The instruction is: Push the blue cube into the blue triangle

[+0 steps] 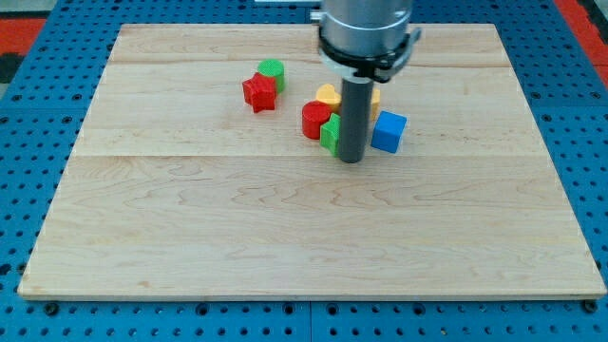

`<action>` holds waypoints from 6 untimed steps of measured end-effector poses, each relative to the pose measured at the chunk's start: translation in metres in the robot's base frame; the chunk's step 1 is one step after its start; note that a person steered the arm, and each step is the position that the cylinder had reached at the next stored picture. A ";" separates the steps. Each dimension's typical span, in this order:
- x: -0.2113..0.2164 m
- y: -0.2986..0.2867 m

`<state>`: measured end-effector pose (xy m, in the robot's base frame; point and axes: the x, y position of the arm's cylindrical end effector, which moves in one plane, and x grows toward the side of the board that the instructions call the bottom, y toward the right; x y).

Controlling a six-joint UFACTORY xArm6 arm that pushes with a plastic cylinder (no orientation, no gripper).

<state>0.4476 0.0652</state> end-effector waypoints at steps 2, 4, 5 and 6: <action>0.038 0.077; -0.004 0.075; -0.022 0.094; -0.025 0.027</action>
